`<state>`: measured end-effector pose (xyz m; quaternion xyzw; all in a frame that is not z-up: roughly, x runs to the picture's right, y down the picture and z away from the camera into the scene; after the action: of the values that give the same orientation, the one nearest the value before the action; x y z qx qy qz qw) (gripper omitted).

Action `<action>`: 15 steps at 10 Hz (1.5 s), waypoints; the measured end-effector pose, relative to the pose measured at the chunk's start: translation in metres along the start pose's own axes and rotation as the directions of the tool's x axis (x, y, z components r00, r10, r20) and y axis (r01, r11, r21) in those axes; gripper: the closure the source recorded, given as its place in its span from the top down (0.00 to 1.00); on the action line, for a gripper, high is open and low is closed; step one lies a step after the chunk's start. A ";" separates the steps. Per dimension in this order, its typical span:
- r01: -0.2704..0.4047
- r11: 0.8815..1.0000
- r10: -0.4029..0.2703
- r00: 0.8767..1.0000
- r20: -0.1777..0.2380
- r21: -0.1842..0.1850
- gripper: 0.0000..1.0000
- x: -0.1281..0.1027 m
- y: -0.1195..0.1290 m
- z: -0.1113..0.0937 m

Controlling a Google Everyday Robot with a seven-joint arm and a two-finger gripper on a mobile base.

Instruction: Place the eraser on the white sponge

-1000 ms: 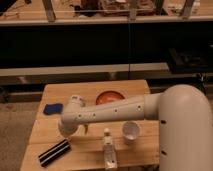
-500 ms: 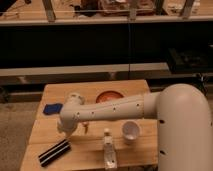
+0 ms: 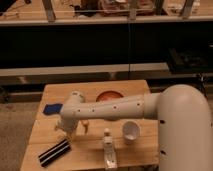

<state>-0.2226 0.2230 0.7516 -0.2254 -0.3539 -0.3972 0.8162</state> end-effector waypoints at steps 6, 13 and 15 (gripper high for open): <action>-0.179 0.972 0.185 0.982 0.025 -0.154 0.80 -0.030 0.027 -0.001; -0.316 0.949 0.311 0.935 0.169 -0.001 0.80 -0.033 0.048 0.039; -0.278 0.961 0.273 0.943 0.191 -0.003 0.80 -0.044 0.031 0.040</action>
<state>-0.2330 0.2884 0.7412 -0.2996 -0.3998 -0.2516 0.8289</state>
